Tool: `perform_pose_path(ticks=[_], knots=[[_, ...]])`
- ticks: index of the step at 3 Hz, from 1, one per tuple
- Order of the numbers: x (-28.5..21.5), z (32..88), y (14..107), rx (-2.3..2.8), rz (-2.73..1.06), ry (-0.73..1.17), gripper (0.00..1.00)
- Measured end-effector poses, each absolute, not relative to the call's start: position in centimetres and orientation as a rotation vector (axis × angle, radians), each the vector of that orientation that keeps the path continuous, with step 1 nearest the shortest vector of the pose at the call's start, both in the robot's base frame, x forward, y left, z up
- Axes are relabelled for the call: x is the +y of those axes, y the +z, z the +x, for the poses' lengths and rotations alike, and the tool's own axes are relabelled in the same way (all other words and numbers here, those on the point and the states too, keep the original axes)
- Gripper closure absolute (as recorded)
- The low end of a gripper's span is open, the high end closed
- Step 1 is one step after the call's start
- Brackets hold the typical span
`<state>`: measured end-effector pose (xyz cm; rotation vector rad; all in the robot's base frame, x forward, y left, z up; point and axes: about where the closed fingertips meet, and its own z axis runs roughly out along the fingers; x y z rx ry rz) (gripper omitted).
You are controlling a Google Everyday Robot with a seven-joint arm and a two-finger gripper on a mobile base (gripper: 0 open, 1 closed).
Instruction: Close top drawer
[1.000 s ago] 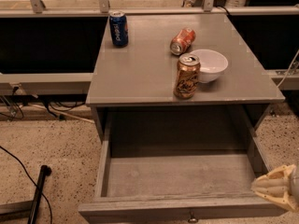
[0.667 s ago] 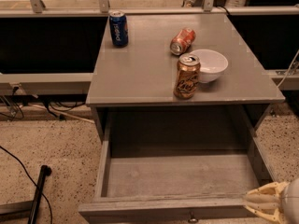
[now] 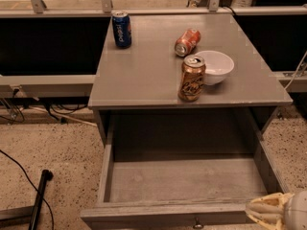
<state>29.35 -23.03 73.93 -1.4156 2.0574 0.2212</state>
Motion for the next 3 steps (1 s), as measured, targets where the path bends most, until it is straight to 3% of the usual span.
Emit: perform_pose_path(ticks=[3], knots=[[-24.2,29.5,67.6,2.008,-1.326,0.19,1.0]])
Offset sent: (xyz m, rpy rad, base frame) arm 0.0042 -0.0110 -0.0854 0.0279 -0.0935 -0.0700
